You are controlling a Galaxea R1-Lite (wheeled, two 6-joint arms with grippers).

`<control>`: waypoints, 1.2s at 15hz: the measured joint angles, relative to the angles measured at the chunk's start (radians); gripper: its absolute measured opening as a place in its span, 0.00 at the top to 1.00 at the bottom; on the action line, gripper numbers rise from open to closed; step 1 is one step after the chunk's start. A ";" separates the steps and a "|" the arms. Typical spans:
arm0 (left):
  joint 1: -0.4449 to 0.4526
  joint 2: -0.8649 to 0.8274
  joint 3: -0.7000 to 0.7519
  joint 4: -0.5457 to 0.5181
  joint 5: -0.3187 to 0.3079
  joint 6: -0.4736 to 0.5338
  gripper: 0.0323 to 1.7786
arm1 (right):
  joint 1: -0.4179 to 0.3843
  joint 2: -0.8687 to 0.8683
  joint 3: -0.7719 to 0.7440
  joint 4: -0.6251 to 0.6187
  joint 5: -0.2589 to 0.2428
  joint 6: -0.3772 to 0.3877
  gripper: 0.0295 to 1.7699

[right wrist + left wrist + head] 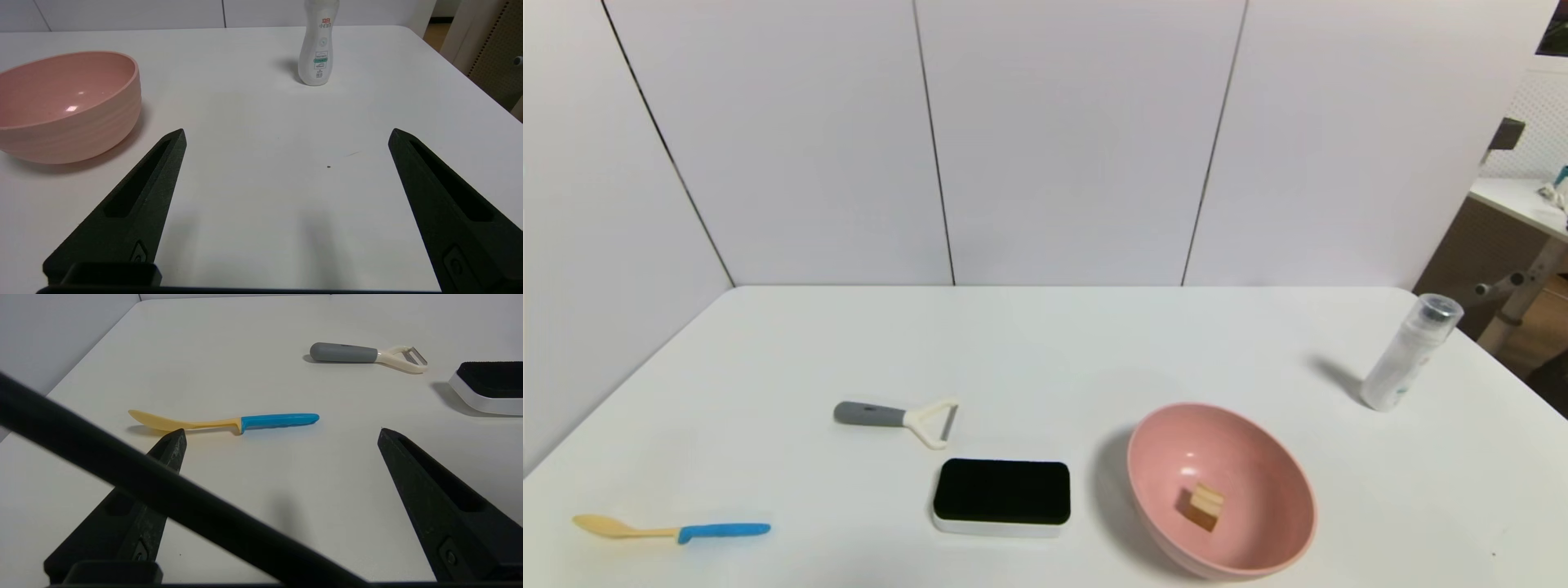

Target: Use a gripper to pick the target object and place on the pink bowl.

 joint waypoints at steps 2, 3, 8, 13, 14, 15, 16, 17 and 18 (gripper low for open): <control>0.000 0.000 0.000 0.000 0.000 0.000 0.05 | 0.000 0.000 0.000 0.000 0.001 0.000 0.03; 0.000 0.000 0.000 0.000 0.000 0.000 0.05 | 0.000 0.000 0.000 0.000 0.000 0.000 0.03; 0.000 0.000 0.000 0.000 0.000 0.000 0.05 | 0.000 0.000 0.000 0.000 0.001 0.000 0.03; 0.000 0.000 0.000 0.000 0.000 0.000 0.05 | 0.000 0.000 0.000 0.000 0.000 0.002 0.03; 0.000 0.000 0.000 0.000 0.000 0.000 0.05 | -0.001 0.000 0.000 -0.001 0.000 0.001 0.03; 0.000 0.000 0.000 0.000 0.000 0.000 0.05 | -0.001 0.000 0.000 -0.001 0.000 0.001 0.03; 0.000 0.000 0.000 0.000 0.000 0.000 0.05 | 0.000 0.000 0.000 -0.001 0.000 0.000 0.03; 0.000 0.000 0.000 0.000 0.000 0.000 0.05 | 0.000 0.000 0.000 -0.001 0.000 0.001 0.03; 0.000 0.000 0.000 0.000 0.000 0.000 0.05 | 0.000 0.000 0.000 -0.001 0.000 0.001 0.03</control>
